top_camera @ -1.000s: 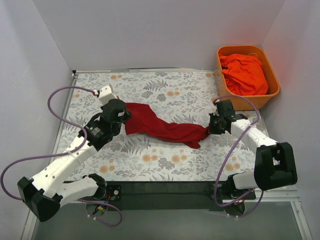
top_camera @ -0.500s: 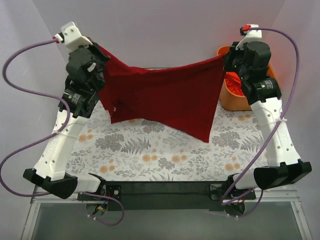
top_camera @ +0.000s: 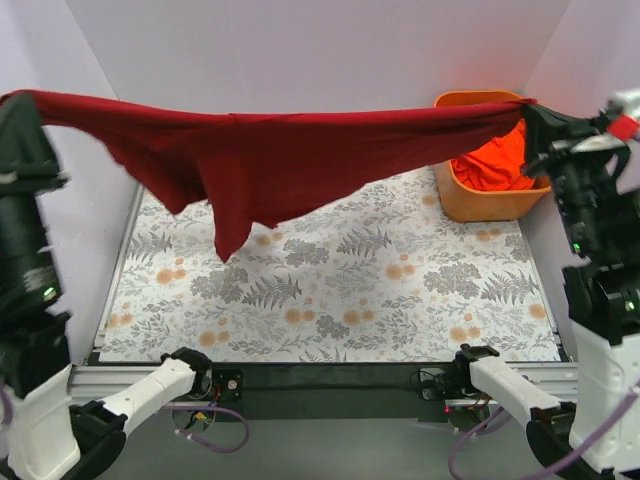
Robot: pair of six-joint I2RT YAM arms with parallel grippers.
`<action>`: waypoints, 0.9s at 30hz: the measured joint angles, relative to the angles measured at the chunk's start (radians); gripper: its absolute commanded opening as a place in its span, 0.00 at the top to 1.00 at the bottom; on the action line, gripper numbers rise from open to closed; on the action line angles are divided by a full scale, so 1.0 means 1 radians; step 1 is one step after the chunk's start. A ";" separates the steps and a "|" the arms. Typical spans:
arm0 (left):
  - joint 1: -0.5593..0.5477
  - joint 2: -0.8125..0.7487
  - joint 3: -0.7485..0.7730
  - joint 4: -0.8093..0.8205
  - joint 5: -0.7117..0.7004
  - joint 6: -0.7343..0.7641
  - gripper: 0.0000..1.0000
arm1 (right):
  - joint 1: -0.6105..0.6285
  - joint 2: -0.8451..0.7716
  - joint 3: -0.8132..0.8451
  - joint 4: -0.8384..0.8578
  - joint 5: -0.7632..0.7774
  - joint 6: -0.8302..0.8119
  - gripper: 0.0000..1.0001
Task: Fold and stack the t-shirts
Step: Flatten the tshirt out
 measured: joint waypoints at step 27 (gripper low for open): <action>0.104 0.598 -0.422 0.156 -0.008 0.189 1.00 | 0.002 0.349 -0.349 0.098 -0.043 -0.098 0.99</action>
